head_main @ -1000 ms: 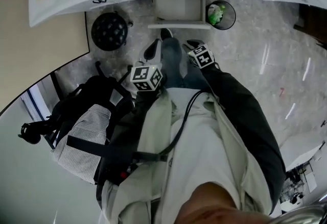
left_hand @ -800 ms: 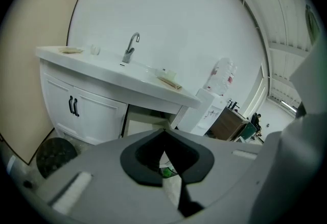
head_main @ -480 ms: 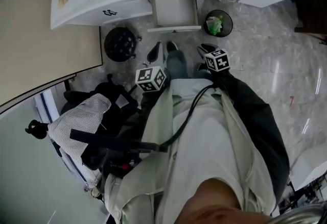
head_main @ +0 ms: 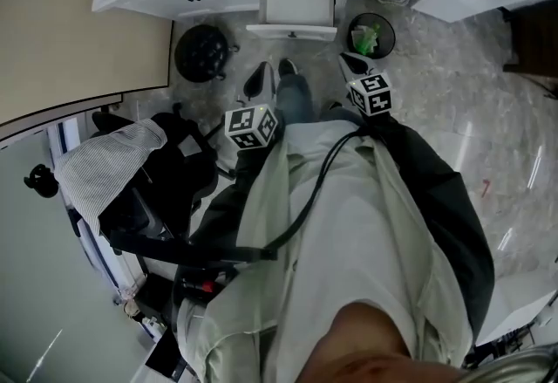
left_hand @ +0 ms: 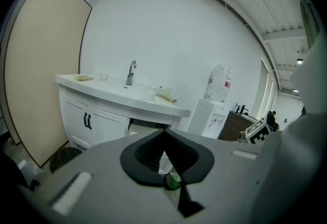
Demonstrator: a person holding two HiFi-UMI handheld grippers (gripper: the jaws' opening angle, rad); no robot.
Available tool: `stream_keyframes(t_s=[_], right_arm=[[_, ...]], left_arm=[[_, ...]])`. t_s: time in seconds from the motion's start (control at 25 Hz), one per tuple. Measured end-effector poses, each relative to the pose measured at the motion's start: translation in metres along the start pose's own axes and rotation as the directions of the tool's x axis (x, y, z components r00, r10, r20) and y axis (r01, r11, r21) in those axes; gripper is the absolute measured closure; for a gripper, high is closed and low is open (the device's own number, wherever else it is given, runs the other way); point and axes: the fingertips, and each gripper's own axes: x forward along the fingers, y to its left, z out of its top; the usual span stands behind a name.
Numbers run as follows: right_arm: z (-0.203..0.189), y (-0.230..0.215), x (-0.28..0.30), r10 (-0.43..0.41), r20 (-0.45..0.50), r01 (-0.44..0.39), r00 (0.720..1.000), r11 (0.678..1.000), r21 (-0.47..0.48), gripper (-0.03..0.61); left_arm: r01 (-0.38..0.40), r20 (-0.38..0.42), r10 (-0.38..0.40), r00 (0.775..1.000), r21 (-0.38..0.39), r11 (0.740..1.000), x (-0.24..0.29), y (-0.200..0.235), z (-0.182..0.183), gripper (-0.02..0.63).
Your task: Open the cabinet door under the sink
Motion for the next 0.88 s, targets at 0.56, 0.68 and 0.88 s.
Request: stream_keyframes(t_s=[0.56,0.68,0.88], right_arm=[[-0.009,0.021,0.047,0.098,-0.118,-0.100,0.988,0.995,-0.010,0.577],[-0.001,0.022,0.060,0.094,-0.119,-0.095,0.988,0.996,0.004,0.577],[0.035,0.016,0.068,0.050,-0.041,-0.049,0.998,0.998,0.025,0.577]], left_arm=[[-0.019,-0.027,0.016,0.999,-0.079,0.997,0.026,0.039,0.006,0.606],[0.013,-0.044,-0.017,0.999,-0.080,0.997,0.046,0.051,0.017,0.606],[0.074,-0.071,-0.078,0.994,-0.049,0.996,0.078,0.060,0.036,0.606]])
